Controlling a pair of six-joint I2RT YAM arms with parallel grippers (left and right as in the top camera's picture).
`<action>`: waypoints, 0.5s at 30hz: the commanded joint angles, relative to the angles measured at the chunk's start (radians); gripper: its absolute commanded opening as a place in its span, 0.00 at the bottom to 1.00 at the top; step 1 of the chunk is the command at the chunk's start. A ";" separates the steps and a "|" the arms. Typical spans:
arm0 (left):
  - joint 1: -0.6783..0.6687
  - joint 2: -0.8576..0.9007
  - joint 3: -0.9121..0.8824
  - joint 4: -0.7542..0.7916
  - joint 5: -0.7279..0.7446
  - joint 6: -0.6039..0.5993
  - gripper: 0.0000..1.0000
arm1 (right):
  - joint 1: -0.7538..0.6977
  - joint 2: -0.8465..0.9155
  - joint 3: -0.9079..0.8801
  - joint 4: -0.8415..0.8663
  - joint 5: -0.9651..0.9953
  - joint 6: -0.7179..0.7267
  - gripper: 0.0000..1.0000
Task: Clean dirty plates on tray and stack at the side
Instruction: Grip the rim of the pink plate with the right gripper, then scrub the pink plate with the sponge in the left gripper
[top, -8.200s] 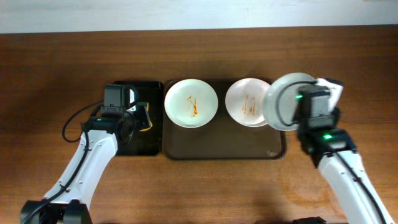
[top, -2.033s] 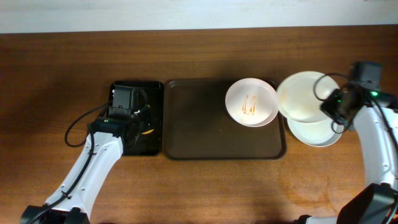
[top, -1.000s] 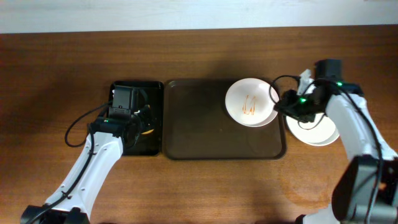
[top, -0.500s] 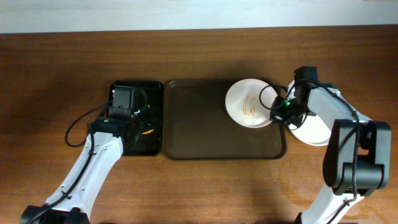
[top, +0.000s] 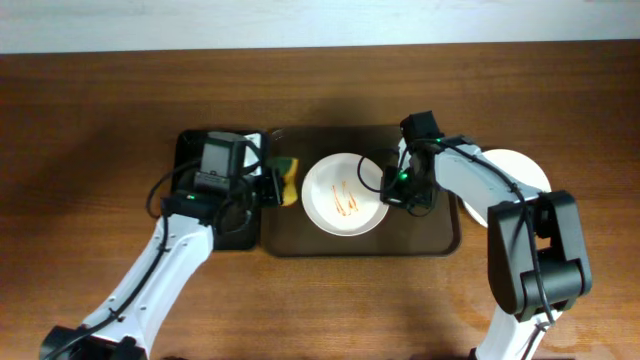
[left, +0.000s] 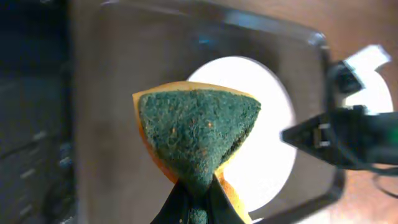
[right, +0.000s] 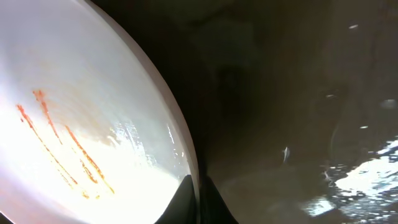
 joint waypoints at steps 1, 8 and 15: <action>-0.060 0.065 -0.001 0.102 0.149 0.015 0.00 | 0.012 0.005 -0.008 0.003 0.002 0.009 0.04; -0.096 0.274 -0.001 0.312 0.342 -0.124 0.00 | 0.011 0.005 -0.008 0.003 0.002 0.009 0.04; -0.097 0.441 -0.001 0.510 0.498 -0.227 0.00 | 0.011 0.005 -0.008 0.003 0.002 0.009 0.04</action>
